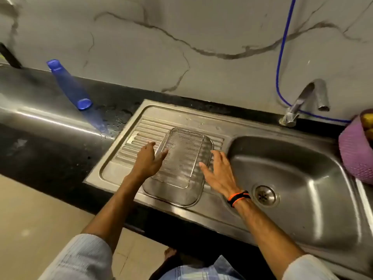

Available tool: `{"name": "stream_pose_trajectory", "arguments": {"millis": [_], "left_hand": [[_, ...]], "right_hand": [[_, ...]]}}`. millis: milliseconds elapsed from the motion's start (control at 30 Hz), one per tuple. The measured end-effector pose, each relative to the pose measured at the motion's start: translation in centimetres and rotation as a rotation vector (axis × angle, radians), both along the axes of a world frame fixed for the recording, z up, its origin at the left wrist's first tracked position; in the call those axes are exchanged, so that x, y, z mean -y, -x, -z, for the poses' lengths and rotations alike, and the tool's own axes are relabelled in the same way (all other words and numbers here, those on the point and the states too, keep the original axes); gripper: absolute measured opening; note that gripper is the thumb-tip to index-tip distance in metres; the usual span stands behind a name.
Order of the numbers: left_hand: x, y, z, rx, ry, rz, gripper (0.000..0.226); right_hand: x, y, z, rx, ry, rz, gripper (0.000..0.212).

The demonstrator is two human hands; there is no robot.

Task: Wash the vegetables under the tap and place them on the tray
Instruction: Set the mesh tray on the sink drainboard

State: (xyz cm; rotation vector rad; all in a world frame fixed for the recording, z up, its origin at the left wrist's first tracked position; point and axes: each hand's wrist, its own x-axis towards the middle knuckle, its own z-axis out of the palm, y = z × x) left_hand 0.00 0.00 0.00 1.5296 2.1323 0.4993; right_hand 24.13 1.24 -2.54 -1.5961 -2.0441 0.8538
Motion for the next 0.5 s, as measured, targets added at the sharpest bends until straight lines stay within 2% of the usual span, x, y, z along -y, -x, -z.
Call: {"name": "stream_pose_trajectory", "arguments": {"millis": [200,333,433,500], "left_hand": [[-2.2,2.9,2.5,0.169,0.118,0.004,0.064],[-3.3,4.6,4.0,0.292,0.152,-0.04,0.062],[-3.7,5.2,4.4,0.418,0.172,-0.087,0.064],[-4.1,5.6,4.7,0.52,0.193,-0.122,0.067]], "right_hand": [[-0.3,3.5,2.2,-0.069,0.174,0.328,0.056],[-0.6,5.3,2.9,-0.085,0.201,0.508,0.05],[-1.0,6.0,2.8,-0.192,0.216,0.647,0.031],[-1.4,6.0,2.5,-0.244,0.26,0.718,0.033]]}}
